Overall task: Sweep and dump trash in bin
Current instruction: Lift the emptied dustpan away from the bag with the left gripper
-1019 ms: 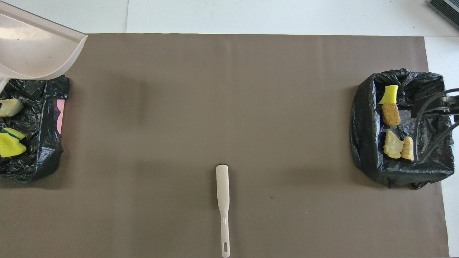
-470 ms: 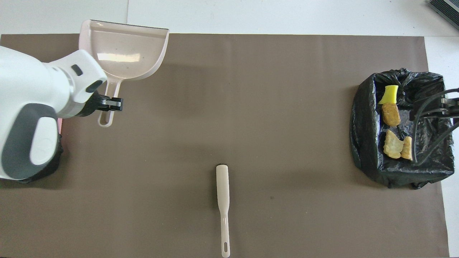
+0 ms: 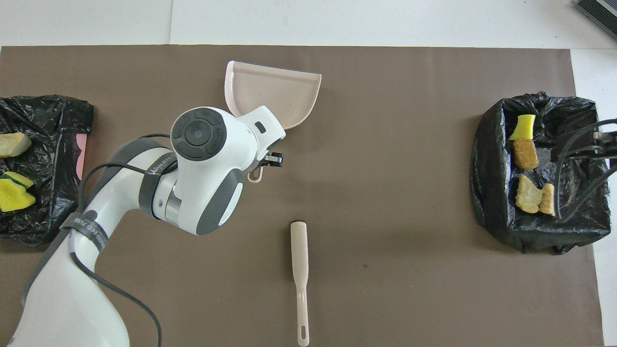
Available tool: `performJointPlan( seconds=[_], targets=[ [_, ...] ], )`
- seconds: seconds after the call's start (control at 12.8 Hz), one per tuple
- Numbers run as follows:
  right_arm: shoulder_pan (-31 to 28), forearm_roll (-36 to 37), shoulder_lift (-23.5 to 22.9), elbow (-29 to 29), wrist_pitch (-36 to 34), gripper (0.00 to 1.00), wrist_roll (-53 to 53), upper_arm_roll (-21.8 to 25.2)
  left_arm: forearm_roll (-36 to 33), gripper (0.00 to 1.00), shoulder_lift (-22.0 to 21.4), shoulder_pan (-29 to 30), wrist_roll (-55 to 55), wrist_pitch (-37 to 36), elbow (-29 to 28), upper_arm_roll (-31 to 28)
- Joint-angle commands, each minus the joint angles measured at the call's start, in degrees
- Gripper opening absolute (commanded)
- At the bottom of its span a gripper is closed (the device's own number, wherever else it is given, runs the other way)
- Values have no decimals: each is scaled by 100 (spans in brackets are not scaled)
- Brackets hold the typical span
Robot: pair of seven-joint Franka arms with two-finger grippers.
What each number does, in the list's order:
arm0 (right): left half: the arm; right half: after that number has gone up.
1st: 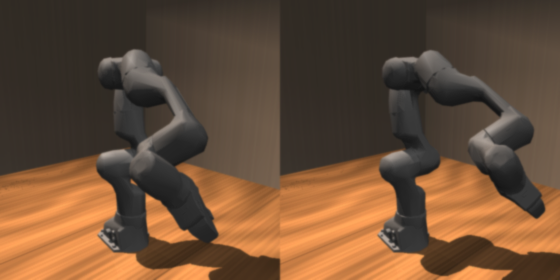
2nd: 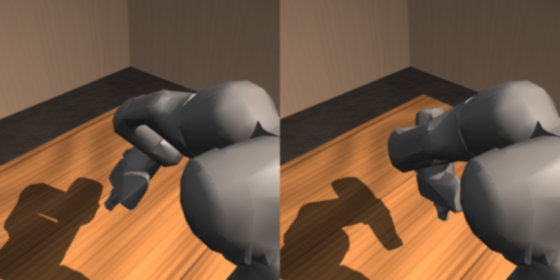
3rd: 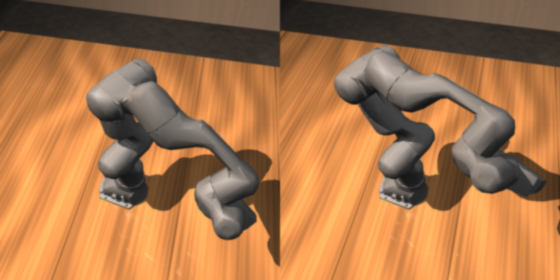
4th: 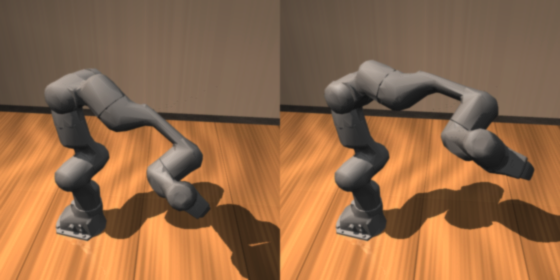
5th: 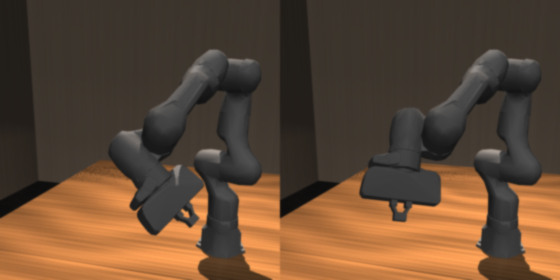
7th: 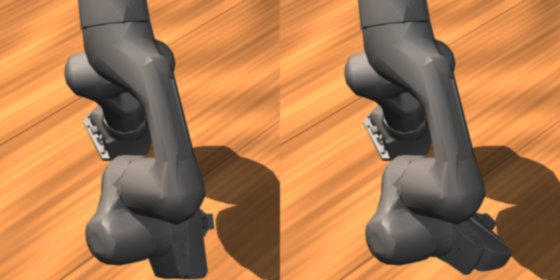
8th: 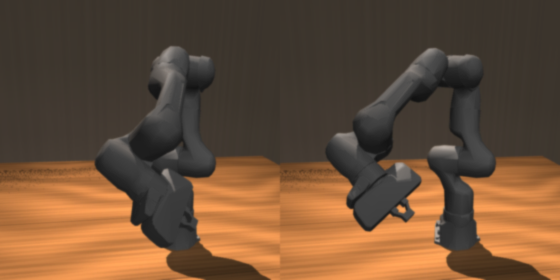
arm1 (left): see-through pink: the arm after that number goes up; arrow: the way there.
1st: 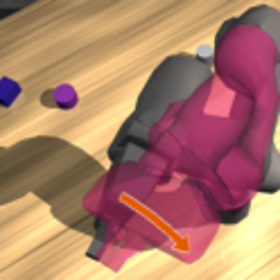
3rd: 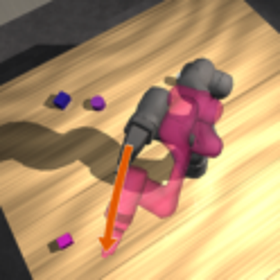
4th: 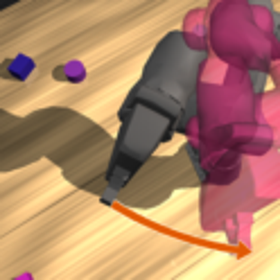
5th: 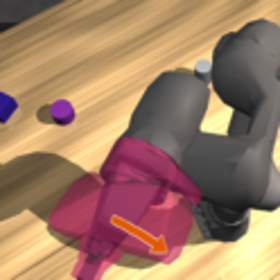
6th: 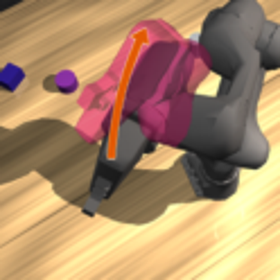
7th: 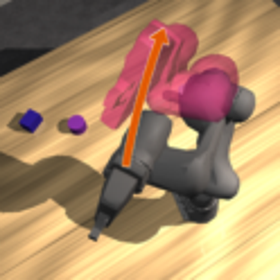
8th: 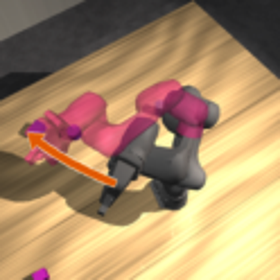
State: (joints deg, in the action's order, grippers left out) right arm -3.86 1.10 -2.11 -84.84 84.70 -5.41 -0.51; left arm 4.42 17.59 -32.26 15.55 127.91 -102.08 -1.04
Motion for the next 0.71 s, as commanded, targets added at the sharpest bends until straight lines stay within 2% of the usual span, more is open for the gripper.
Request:
performJointPlan(
  seconds=[0.0,0.63],
  targets=[
    [-27,-93,9,64,-103,100,-118,-28,348,0,-81,-245,-8,103,5,-124],
    [-27,-93,9,64,-103,100,-110,-28,366,0,200,-685,344,305,-154,-133]
  ],
)
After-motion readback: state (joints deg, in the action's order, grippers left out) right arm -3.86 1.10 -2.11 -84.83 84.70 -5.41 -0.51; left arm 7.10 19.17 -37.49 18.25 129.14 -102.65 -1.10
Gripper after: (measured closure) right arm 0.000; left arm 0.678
